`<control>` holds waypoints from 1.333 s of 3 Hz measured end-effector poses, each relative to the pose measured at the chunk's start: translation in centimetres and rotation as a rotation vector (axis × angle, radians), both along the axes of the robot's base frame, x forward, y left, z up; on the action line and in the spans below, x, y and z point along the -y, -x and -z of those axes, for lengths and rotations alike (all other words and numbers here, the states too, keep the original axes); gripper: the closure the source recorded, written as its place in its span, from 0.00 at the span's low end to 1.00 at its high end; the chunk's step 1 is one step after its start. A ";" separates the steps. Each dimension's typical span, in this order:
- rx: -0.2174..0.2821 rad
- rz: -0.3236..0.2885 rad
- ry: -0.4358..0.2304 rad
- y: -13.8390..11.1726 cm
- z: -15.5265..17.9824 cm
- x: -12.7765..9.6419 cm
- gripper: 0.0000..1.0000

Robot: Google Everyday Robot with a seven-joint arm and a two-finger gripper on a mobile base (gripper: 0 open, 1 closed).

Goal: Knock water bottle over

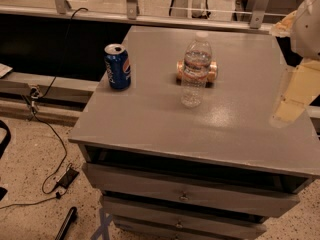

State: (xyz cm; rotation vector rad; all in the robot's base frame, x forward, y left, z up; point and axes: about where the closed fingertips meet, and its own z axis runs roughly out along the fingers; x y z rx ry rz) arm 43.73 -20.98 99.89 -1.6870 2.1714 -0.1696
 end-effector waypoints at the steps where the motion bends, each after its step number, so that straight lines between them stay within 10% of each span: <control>1: 0.000 0.000 0.000 0.0 0.0 0.0 0.00; 2: 0.015 0.016 0.015 -1.0 -0.2 -0.3 0.00; 4: 0.082 0.073 -0.264 -8.4 -0.5 -2.6 0.00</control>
Offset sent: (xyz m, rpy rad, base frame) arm 0.0227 0.0041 -0.0011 -0.0359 -0.0167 -0.0395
